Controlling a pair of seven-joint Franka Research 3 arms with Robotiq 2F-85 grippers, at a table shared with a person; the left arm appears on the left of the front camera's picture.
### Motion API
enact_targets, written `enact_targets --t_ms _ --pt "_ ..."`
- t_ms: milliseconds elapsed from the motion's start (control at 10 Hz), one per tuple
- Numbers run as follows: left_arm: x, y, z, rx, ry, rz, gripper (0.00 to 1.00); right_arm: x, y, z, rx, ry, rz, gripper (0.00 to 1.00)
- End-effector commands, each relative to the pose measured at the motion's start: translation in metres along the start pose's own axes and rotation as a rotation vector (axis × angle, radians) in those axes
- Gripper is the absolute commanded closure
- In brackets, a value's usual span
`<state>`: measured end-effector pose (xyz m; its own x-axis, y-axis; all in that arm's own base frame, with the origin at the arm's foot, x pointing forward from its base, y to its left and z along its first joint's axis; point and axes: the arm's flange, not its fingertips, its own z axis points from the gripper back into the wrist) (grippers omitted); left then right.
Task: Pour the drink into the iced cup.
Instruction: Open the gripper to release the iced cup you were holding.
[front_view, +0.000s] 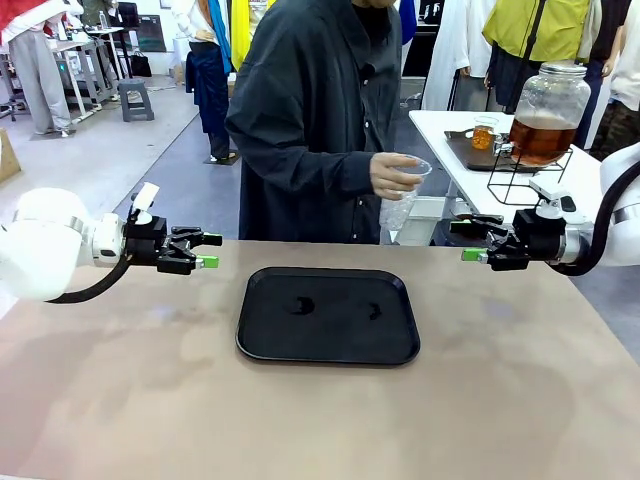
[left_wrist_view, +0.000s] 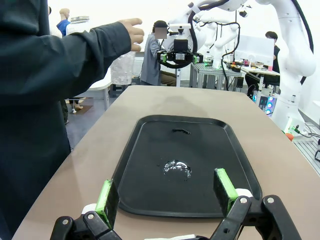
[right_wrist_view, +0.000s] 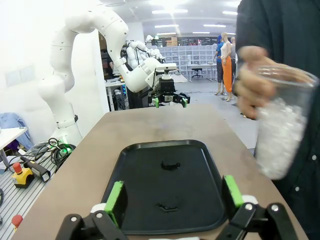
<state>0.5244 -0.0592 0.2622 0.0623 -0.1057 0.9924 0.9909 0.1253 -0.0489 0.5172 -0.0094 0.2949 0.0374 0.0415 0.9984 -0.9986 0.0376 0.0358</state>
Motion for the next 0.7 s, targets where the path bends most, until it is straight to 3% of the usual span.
enact_targets --t_ms 0,600 --pt "0.0009 -0.0003 0.0008 0.003 -0.006 0.0 0.0 0.0033 -0.0016 -0.002 -0.001 -0.006 0.003 0.0" --pt "0.0009 -0.0003 0.0008 0.003 -0.006 0.0 0.0 0.0033 -0.0016 -0.002 -0.001 -0.006 0.003 0.0"
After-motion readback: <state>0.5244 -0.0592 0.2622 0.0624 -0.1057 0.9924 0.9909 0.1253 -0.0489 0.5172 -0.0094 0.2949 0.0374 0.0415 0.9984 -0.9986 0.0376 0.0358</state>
